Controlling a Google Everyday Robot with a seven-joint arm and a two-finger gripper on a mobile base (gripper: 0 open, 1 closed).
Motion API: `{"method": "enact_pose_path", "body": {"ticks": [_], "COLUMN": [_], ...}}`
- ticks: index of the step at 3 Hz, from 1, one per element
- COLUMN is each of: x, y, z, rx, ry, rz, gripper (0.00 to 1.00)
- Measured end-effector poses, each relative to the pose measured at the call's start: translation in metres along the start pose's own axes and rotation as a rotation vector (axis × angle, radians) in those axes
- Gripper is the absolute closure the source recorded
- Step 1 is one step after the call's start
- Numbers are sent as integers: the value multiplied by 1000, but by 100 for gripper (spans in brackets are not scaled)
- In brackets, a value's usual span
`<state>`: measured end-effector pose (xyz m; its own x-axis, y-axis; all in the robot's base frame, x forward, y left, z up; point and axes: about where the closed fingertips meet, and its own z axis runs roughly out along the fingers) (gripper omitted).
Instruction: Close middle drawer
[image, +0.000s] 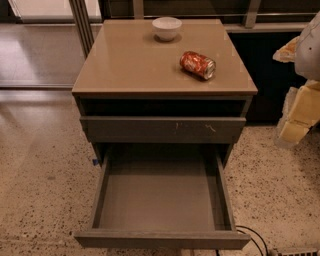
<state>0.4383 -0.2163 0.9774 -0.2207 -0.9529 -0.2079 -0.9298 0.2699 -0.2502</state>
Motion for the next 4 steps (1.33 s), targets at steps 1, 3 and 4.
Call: {"method": "enact_pose_path", "body": {"ticks": [1, 3, 4], "x": [0, 13, 29], "y": [0, 7, 13], "z": [0, 34, 80], "rx": [0, 20, 19], "ry": [0, 33, 24], "rz": [0, -54, -62], "gripper": [0, 0, 0]}}
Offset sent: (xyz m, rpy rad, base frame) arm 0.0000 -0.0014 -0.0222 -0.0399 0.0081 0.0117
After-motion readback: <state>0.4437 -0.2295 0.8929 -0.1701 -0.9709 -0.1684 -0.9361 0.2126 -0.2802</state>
